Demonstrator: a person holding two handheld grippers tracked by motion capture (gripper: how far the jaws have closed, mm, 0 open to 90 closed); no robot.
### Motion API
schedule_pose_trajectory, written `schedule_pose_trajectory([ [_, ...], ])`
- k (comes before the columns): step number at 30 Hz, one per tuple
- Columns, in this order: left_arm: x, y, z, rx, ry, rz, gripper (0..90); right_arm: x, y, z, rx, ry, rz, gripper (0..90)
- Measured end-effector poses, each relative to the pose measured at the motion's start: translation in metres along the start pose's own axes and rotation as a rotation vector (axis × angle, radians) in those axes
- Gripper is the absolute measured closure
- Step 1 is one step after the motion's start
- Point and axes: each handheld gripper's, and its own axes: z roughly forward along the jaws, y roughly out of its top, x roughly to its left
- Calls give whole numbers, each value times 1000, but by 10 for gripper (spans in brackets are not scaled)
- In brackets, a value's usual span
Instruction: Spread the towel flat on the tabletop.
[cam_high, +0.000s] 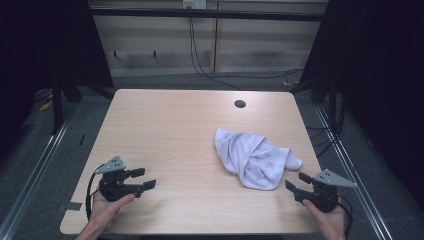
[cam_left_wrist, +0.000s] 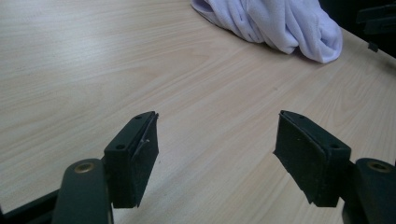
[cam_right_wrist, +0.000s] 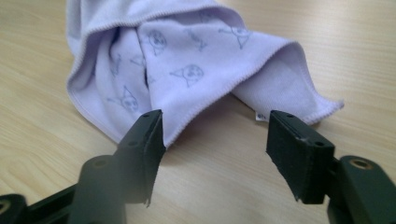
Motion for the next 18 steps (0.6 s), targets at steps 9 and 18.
schedule_pose_trajectory([
  [9, 1, 1, 5, 13, 7, 1, 301, 2, 8, 5, -3, 69, 20, 379],
  [18, 0, 0, 0, -10, 3, 10, 303, 15, 51, 50, 77, 192, -51, 301],
])
